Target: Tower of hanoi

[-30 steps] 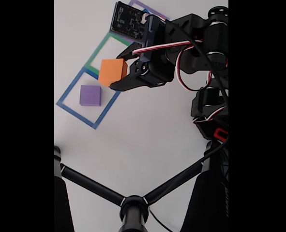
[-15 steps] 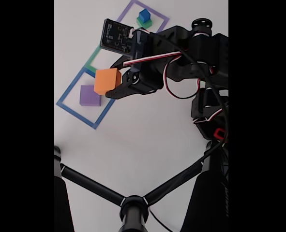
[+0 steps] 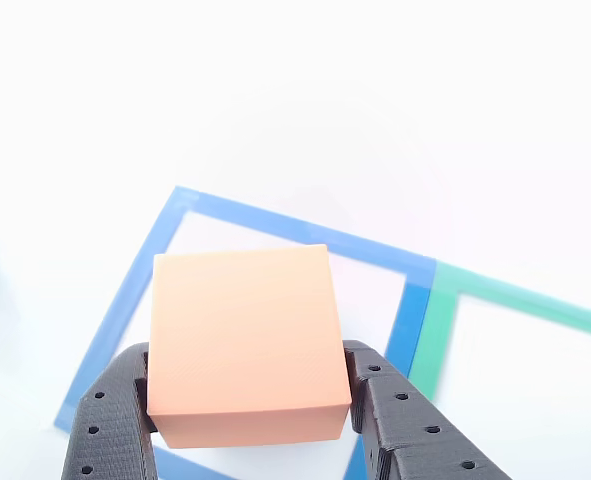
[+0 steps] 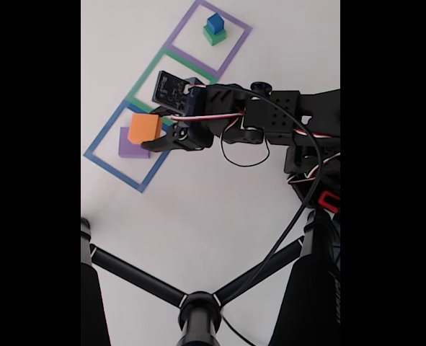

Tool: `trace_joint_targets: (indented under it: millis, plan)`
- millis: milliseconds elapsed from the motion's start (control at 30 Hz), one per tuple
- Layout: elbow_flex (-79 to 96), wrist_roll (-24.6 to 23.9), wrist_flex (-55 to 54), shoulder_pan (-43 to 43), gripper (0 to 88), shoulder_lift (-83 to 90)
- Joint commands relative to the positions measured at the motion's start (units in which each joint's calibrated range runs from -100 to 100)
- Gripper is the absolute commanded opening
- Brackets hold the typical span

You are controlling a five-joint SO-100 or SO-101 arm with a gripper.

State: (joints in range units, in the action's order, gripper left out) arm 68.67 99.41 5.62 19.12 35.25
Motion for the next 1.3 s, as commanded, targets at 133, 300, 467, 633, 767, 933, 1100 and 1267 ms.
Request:
trace_joint_targets:
  millis: [133,300,467,633,767,933,1100,1267]
  plan:
    - [4.60,0.59,-27.32,-0.32,9.0,-13.73]
    - [4.70,0.59,-36.23,-0.71,9.0,-21.96]
    - [3.97,0.59,-40.44,-0.52,9.1,-26.81]
    - [2.70,0.59,-43.84,-0.04,9.1,-31.17]
    - [0.79,0.59,-44.81,0.06,9.1,-33.83]
    - [-1.76,0.59,-45.05,0.44,9.1,-35.85]
    - [-2.21,0.59,-45.05,0.63,9.2,-36.58]
    - [-2.03,0.59,-45.21,1.02,9.2,-37.39]
